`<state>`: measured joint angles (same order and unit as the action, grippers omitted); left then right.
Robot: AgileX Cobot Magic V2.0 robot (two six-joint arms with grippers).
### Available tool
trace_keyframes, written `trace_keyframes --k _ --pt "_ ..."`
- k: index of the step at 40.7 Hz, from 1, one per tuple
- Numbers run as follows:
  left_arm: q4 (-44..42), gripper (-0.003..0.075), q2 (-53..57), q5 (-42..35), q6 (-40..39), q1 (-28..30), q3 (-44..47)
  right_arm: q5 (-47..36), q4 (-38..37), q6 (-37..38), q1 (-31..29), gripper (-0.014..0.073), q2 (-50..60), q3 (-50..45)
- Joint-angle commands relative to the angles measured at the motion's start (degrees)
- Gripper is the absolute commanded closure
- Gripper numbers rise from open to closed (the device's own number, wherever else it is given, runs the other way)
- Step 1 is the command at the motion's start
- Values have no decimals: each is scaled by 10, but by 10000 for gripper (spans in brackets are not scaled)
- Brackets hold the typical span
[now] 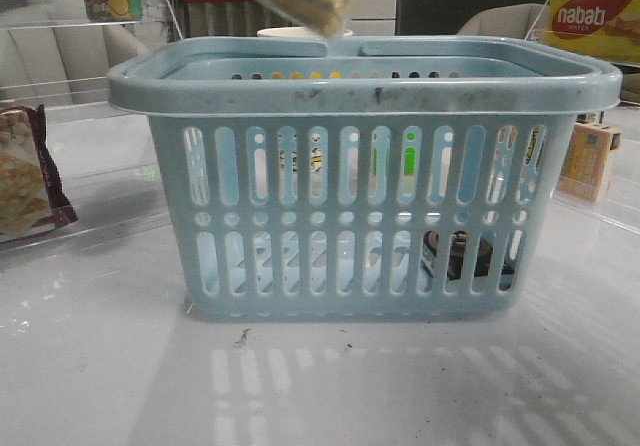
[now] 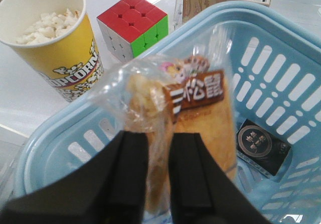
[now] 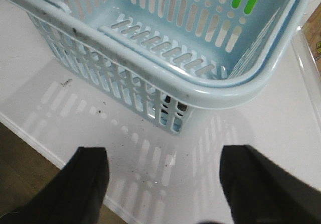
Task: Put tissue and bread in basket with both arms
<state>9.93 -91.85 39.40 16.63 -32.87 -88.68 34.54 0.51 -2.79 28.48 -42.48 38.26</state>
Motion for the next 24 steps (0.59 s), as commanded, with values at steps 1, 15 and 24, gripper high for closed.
trace_keyframes --k 1,15,24 --pt "6 325 27 -30 -1 -5 -4 -37 -5 -3 -3 32 4 15" --pt "6 247 38 -20 -1 -5 8 -37 -5 -3 -3 32 4 15" --pt "6 247 87 1 -1 -5 29 -37 -5 -3 -3 32 4 15"
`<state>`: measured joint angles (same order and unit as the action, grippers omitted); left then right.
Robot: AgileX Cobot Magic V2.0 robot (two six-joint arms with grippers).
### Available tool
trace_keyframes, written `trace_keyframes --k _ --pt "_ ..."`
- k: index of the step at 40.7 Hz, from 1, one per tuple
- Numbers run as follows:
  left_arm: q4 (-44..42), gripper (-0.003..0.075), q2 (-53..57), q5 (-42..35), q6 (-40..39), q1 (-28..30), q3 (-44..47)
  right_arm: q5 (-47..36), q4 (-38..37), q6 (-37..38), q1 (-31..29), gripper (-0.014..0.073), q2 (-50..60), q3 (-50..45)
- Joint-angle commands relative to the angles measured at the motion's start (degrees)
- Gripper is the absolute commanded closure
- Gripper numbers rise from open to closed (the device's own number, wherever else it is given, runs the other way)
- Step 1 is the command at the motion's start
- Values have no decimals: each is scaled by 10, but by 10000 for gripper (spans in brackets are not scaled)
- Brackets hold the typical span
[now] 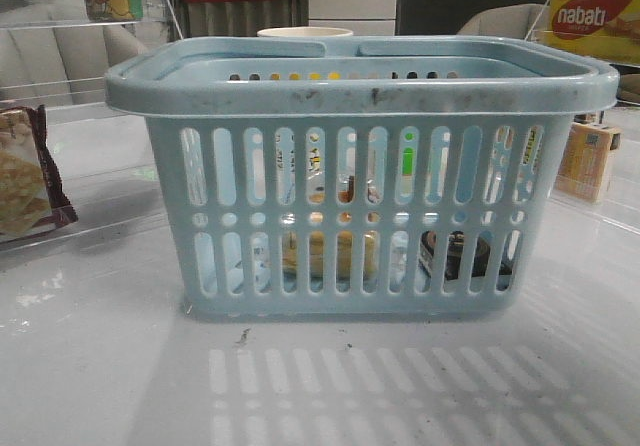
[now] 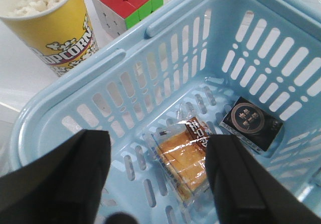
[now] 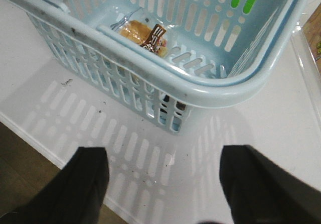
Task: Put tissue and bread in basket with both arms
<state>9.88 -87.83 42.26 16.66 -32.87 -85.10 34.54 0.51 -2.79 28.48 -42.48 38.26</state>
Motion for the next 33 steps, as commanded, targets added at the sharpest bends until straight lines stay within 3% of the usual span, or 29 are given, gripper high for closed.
trace_keyframes --k 1,22,33 --pt "7 247 57 -27 -1 -5 1 -37 -5 -3 -3 32 4 15" --pt "4 247 306 -27 -20 -2 225 -37 -5 -3 -3 32 4 15" --pt "-70 247 439 7 -113 10 323 -37 -5 -3 -3 32 4 15"
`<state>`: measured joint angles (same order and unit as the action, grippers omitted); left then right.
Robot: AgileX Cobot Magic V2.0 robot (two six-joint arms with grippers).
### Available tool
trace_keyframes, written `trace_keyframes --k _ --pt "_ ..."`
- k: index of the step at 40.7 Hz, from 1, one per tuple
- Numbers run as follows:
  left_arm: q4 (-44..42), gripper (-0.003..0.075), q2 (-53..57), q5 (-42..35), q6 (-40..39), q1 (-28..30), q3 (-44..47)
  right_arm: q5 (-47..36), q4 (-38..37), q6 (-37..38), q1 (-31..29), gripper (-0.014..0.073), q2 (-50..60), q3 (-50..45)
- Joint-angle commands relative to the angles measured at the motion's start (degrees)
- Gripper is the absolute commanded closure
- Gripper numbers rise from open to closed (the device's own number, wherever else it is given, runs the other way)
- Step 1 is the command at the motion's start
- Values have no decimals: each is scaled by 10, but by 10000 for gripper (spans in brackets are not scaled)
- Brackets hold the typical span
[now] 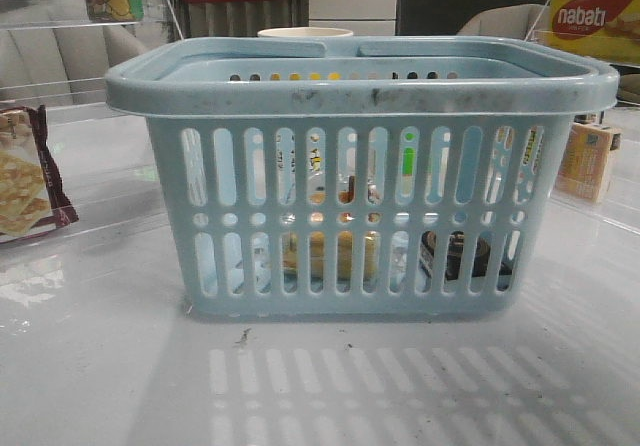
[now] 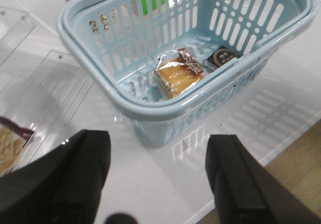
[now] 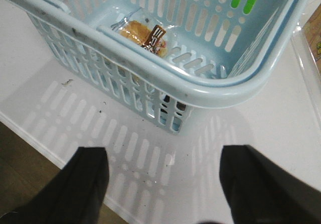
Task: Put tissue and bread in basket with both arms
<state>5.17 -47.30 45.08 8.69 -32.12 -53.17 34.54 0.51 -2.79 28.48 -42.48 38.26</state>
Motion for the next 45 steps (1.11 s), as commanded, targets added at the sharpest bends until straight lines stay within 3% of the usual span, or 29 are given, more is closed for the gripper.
trace_keyframes --k 1,14,20,25,32,37,45 --pt "-26 247 42 -18 -37 4 11 -37 -5 -3 -3 32 4 15" --pt "-26 251 96 -16 -39 8 54 -38 -5 -3 -3 32 4 15" --pt "-26 339 96 -16 -39 8 58 -30 -25 -4 -3 41 3 15" --pt "-26 471 96 -16 -39 8 58 -23 -31 -4 -3 160 2 15" --pt "-26 618 96 -16 -39 8 58 -20 -31 -4 -3 426 2 15" --pt "-26 630 96 -15 -39 8 58 -21 -31 -4 -3 565 2 15" --pt "-26 630 96 -15 -39 8 58 -18 -31 -4 -3 567 2 15"
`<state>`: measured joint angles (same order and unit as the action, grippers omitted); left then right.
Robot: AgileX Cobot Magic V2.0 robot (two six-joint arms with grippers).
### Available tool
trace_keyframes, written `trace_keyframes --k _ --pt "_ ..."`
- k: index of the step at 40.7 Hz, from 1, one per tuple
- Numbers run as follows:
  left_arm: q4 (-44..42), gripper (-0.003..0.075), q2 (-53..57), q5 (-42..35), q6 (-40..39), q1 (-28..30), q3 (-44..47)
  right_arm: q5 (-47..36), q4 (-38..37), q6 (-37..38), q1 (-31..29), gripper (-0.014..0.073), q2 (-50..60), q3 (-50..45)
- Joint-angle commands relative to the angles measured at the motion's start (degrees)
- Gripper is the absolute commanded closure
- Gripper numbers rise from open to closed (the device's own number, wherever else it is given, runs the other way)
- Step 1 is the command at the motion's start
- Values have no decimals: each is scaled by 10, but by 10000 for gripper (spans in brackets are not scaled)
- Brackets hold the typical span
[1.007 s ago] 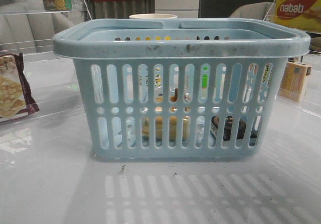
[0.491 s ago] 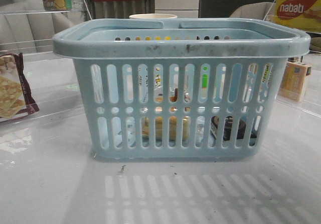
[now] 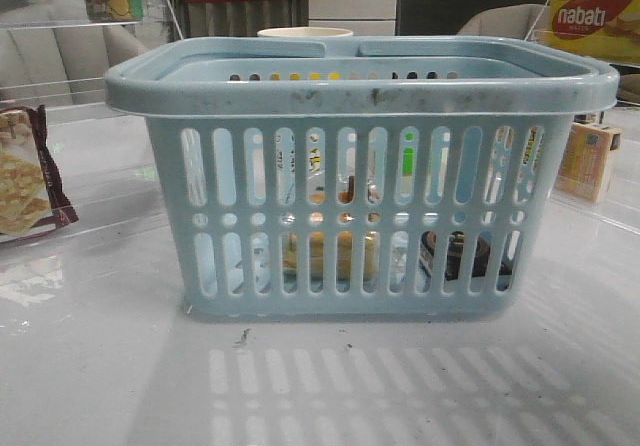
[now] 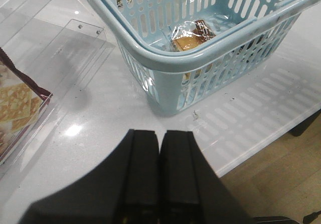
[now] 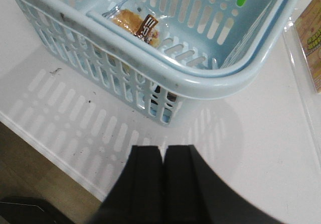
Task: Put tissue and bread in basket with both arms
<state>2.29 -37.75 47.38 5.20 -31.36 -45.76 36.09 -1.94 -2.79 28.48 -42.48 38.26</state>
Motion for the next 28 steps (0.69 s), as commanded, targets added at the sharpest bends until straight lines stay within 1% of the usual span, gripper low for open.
trace_keyframes --k 1,11,14,17,20,22,28 --pt "2 630 1 -38 -4 0 -16 -33 -7 -4 -3 567 2 15" --pt "2 630 1 -38 -4 0 -16 -33 -7 -4 -3 567 2 15" --pt "5 630 11 -50 -4 -1 -9 -33 -7 -4 -3 567 2 15" --pt "8 630 27 -56 -4 11 1 -33 -7 -4 -3 567 2 15" --pt "4 630 58 -73 -4 38 19 -31 -7 -4 -3 567 2 15" --pt "-5 630 83 -101 -4 68 41 -30 -7 -4 -3 567 2 15" --pt "-5 630 169 -227 -4 152 140 -30 -7 -4 -3 567 2 15"
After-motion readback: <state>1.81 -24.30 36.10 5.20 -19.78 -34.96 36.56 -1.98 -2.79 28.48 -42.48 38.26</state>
